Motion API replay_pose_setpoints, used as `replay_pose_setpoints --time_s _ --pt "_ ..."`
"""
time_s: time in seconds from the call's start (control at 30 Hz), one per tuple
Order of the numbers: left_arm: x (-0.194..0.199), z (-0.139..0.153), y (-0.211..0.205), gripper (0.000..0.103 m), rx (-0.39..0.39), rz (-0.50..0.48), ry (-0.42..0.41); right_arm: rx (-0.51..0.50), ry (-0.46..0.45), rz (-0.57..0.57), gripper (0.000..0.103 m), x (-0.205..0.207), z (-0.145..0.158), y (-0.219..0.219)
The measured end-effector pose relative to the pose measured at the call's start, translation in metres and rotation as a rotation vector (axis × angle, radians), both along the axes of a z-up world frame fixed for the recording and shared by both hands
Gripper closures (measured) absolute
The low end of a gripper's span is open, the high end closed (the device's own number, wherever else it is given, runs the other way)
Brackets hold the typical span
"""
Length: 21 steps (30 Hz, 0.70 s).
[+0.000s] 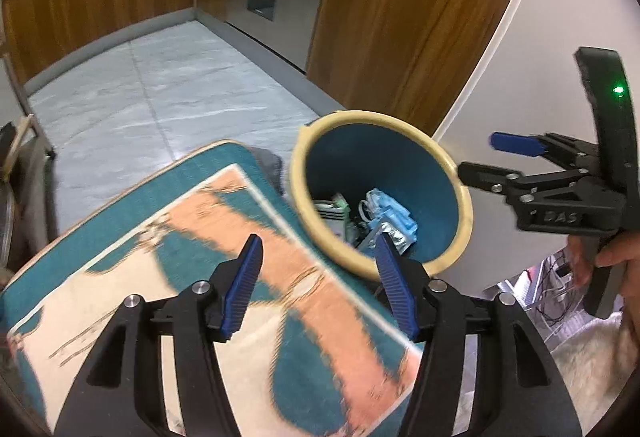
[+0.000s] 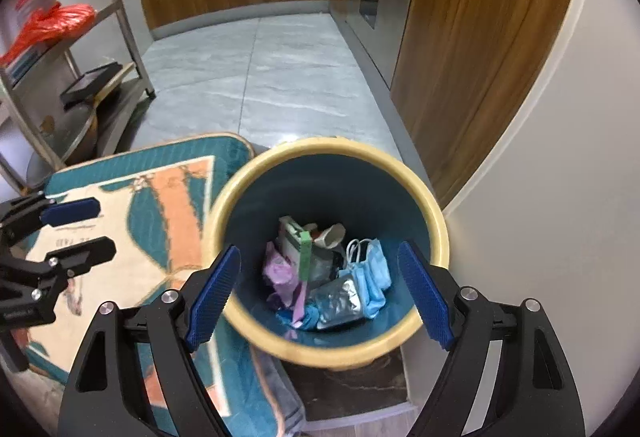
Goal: Collect trash
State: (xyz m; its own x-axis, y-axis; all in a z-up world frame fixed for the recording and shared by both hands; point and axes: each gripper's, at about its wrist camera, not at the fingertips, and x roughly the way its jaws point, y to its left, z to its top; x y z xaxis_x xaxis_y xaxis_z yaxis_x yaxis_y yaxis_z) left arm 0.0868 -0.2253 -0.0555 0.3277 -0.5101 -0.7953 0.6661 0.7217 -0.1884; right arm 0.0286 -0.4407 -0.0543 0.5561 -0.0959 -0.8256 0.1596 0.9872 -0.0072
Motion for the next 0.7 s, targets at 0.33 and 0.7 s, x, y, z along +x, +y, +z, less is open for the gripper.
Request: replay_pose_setpoints --time_s 0.33,0.7 --pt "-0.047 0.055 0.049 0.009 -0.029 0.067 -0.13 0.032 -0.089 -0.028 0.01 -0.058 0.04 0.04" --pt "-0.087 0.08 0.06 0.006 -0.044 0.114 -0.21 0.056 -0.175 -0.088 0.007 -0.098 0.058 0.048"
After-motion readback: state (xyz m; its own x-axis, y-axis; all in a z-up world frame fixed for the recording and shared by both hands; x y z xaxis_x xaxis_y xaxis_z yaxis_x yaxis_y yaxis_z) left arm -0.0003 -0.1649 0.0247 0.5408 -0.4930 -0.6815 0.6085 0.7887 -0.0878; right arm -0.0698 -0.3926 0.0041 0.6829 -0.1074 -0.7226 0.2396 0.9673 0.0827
